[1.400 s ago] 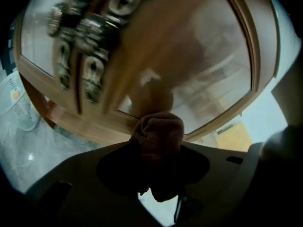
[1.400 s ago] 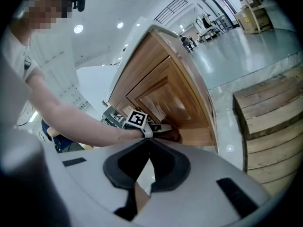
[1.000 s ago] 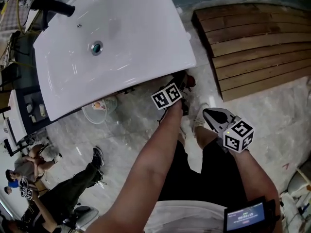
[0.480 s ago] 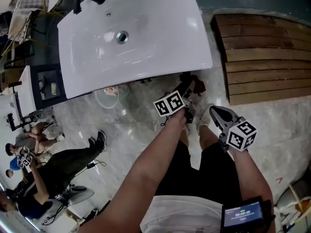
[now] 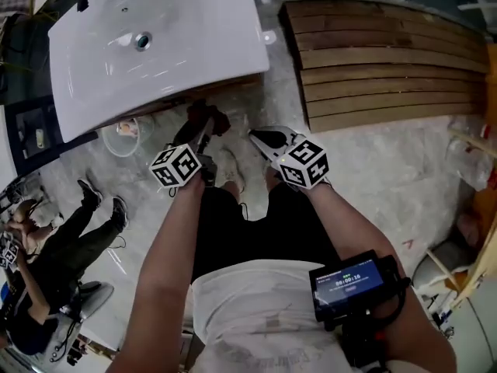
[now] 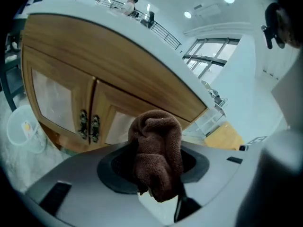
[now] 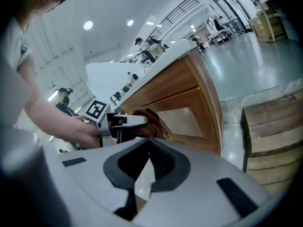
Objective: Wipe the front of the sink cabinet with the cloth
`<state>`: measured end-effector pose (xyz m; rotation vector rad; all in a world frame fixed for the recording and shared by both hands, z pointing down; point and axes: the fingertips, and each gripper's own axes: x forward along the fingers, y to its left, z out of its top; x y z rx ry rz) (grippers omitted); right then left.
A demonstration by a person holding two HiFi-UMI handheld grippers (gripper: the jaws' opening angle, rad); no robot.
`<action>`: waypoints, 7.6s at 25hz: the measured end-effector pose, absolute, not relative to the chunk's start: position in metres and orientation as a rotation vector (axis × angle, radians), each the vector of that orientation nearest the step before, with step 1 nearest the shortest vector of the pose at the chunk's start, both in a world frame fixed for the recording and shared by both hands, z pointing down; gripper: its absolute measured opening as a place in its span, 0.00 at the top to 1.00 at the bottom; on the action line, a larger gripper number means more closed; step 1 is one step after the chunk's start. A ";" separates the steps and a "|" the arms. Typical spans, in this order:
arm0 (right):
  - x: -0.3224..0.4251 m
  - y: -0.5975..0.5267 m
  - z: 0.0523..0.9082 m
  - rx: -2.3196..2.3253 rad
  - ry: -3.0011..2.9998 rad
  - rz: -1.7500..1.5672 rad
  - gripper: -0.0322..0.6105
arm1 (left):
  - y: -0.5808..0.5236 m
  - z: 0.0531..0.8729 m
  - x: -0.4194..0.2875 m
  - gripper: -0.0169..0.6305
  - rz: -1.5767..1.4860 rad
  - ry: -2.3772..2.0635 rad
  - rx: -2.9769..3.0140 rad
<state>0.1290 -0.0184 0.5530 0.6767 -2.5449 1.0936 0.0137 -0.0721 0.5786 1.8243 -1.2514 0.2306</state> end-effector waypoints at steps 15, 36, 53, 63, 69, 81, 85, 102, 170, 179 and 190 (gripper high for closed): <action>0.028 -0.020 0.519 0.726 -2.438 1.044 0.93 | -0.050 0.550 -0.105 0.70 0.275 -1.250 1.858; -0.073 0.032 0.536 0.948 -2.268 1.149 0.93 | -0.094 0.554 -0.092 0.70 0.181 -0.874 1.918; -0.127 0.055 0.537 0.838 -2.302 1.121 0.93 | -0.080 0.530 -0.234 0.70 0.053 -1.084 1.885; -0.142 0.055 0.546 0.724 -2.314 1.093 0.93 | -0.071 0.550 -0.348 0.70 0.069 -1.285 1.789; -0.141 0.038 0.541 0.797 -2.354 1.141 0.93 | -0.066 0.571 -0.379 0.70 0.122 -1.393 1.715; -0.118 0.061 0.555 0.962 -2.314 1.271 0.93 | -0.081 0.618 -0.326 0.70 0.277 -1.312 1.691; -0.100 0.069 0.561 1.028 -2.297 1.300 0.93 | -0.088 0.616 -0.289 0.70 0.279 -1.264 1.738; -0.061 0.077 0.578 1.126 -2.280 1.340 0.93 | -0.099 0.611 -0.143 0.70 0.241 -0.989 1.965; -0.036 0.090 0.659 1.140 -2.245 1.444 0.93 | -0.088 0.774 -0.115 0.70 0.234 -0.996 1.682; -0.034 0.106 0.675 1.111 -2.225 1.476 0.93 | -0.093 0.790 -0.175 0.70 0.184 -1.204 1.575; -0.046 0.088 0.687 1.080 -2.223 1.462 0.93 | -0.089 0.802 -0.293 0.70 0.344 -1.329 1.582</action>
